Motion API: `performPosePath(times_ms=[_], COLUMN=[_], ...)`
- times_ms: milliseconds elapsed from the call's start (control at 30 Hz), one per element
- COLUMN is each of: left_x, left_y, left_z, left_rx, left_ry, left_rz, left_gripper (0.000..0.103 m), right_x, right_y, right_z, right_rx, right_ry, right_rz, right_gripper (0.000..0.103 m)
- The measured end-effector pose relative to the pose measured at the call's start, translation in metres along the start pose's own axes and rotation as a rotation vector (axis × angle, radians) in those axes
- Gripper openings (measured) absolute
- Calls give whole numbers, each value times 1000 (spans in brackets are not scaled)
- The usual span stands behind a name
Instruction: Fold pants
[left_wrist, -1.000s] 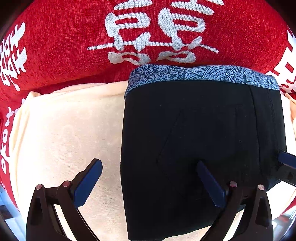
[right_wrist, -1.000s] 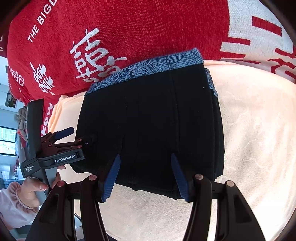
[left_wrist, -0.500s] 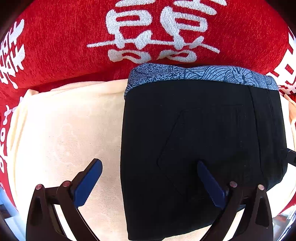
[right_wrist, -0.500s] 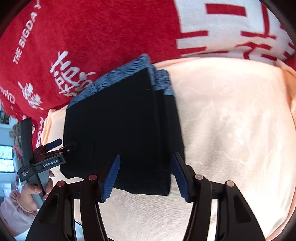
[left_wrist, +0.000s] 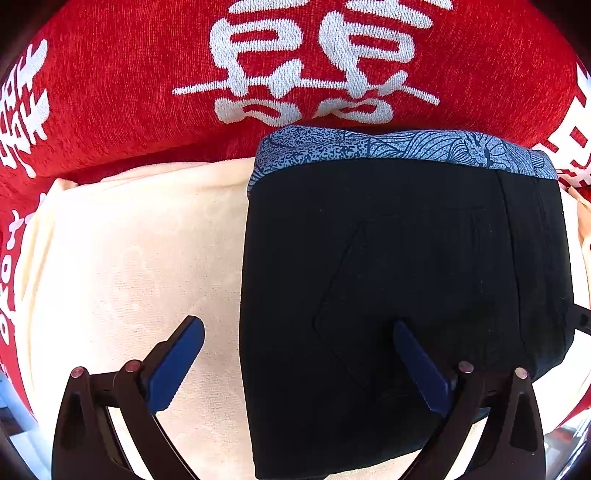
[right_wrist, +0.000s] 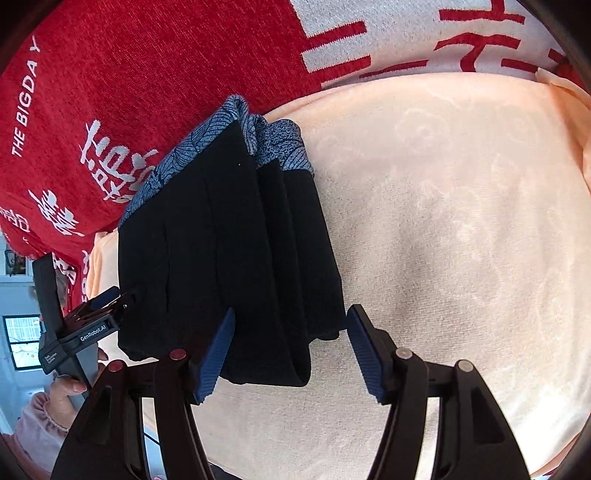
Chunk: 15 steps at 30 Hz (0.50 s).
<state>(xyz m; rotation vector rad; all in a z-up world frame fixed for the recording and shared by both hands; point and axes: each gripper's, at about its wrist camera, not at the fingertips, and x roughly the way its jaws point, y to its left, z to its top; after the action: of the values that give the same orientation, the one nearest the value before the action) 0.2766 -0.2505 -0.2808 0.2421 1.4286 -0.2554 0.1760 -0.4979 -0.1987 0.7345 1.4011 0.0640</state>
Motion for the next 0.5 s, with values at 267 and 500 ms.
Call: performPosePath(times_ms=[267,500], left_x=[2,2], left_y=[1,1], left_z=[0,0], left_rx=[-8,-10], left_ry=[1,1], left_rz=[-6,-6], left_gripper=[103,103], right_x=[8,10], right_y=[6,4], right_z=[6,7], right_rx=[-5,1], right_ry=[17,24], right_rz=[7,12], right_gripper=[68,69])
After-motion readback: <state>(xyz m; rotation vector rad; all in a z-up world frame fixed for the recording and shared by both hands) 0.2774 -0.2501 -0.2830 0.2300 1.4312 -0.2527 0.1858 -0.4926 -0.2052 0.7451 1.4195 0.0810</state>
